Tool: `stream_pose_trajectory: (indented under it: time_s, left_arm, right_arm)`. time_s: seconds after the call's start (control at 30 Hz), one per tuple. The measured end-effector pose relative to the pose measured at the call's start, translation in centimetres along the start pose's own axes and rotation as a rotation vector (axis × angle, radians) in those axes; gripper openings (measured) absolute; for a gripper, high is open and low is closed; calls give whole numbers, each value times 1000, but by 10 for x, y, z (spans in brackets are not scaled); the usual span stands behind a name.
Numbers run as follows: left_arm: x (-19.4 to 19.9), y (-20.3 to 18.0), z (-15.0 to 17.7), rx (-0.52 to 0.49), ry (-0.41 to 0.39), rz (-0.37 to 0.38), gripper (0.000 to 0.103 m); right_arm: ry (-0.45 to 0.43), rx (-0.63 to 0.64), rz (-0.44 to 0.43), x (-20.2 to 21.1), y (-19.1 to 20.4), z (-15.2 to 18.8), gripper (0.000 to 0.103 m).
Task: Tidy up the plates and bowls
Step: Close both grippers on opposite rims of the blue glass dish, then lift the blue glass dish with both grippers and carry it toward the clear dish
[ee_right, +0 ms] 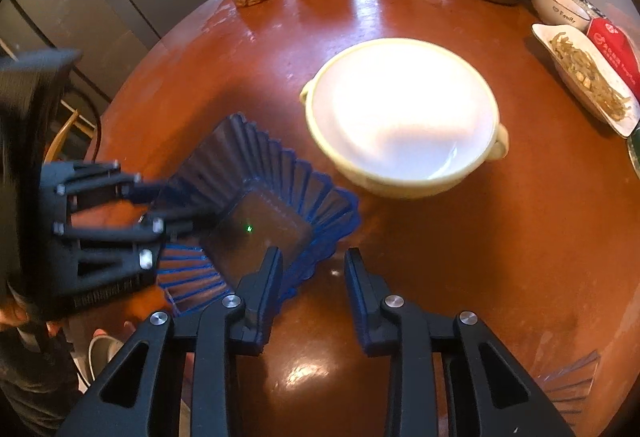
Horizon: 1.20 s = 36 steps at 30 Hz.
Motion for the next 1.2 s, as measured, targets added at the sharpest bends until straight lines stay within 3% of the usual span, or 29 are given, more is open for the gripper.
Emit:
stream_pose_trajectory:
  time_s: [0.2, 0.23, 0.27, 0.5, 0.57, 0.87, 1.2]
  left_arm:
    - [-5, 1, -6, -12, -3, 19, 30]
    - [-6, 1, -7, -4, -1, 34, 28]
    - [-8, -2, -7, 4, 1, 57, 18]
    - [-1, -8, -8, 18, -25, 88, 11]
    - [6, -9, -8, 8, -36, 71, 11]
    - [29, -8, -7, 59, -65, 46, 11]
    - [73, -33, -12, 58, -121, -27, 11]
  right_arm:
    - [6, -15, -4, -3, 2, 3, 32]
    - [7, -15, -7, -4, 3, 3, 32]
    - [5, -18, -14, -4, 3, 3, 27]
    - [-20, 0, 6, -4, 0, -4, 17]
    - [-43, 13, 8, 0, 0, -9, 13]
    - [-58, 22, -35, 13, 5, -18, 13]
    - [-135, 46, -85, 66, 5, -23, 9]
Point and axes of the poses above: each gripper's, at about its wrist camera, not at the fingertips, and x roughly against the way its jaws point, y to its left, z to its underside, the point moved 5 cm from there along -x, roughly the way its jaws point, and after that the axes turned 13 degrees about -y, right-handed, at the moved point
